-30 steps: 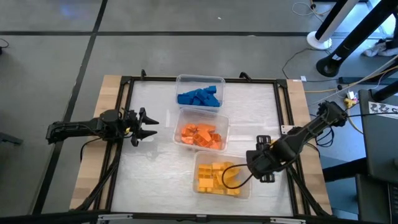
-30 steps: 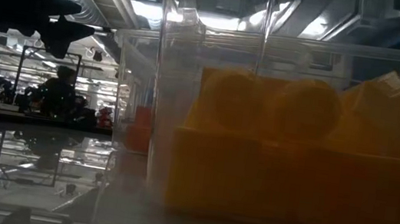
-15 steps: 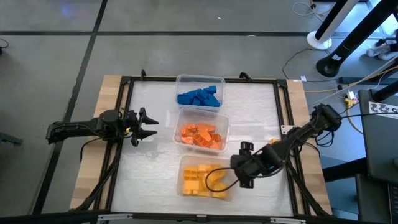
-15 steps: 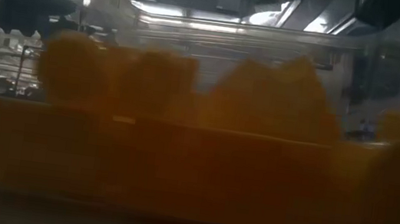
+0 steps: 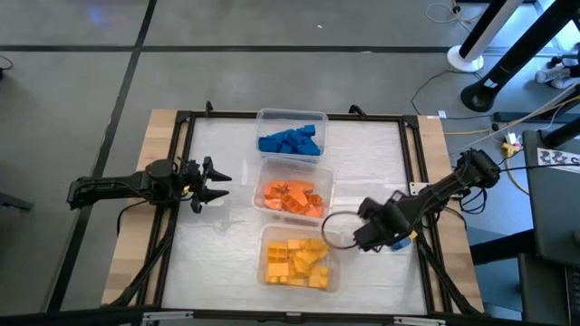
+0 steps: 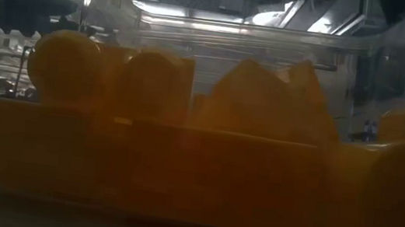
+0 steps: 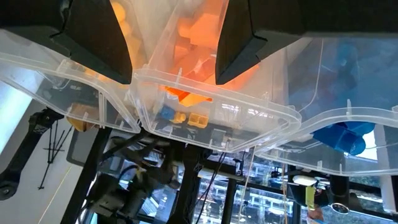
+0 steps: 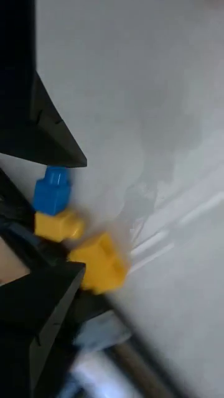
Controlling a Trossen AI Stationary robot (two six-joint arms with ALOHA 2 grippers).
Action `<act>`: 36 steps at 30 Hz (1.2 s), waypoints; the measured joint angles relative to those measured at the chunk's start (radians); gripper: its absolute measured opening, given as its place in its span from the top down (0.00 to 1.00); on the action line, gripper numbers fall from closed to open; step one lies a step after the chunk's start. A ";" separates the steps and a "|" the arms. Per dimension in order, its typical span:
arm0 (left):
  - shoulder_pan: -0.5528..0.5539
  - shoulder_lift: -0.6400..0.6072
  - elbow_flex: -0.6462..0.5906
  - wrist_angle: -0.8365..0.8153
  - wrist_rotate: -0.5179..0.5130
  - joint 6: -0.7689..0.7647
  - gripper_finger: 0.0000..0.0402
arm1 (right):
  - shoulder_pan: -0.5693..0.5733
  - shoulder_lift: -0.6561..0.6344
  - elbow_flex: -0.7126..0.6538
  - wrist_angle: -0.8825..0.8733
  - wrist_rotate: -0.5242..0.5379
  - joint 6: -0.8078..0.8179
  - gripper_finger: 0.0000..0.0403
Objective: Sort blocks
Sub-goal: Put the yellow game piece into the bottom transparent bin
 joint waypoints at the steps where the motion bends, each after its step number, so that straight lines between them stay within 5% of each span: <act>1: 0.000 0.000 0.000 0.000 0.000 0.000 0.45 | 0.000 0.000 0.000 -0.034 0.002 0.061 0.35; 8: 0.000 0.000 0.000 0.000 0.000 0.000 0.45 | 0.000 0.001 -0.053 -0.048 0.022 0.171 0.35; 17: 0.000 0.000 0.000 0.000 0.000 0.000 0.45 | 0.000 -0.005 -0.263 0.042 -0.020 0.597 0.35; 23: 0.000 0.000 0.000 -0.001 0.000 0.000 0.45 | 0.000 -0.009 -0.354 0.162 -0.040 0.609 0.35; 36: 0.000 0.000 0.000 -0.002 0.000 0.000 0.45 | 0.000 -0.009 -0.454 0.136 -0.095 0.612 0.35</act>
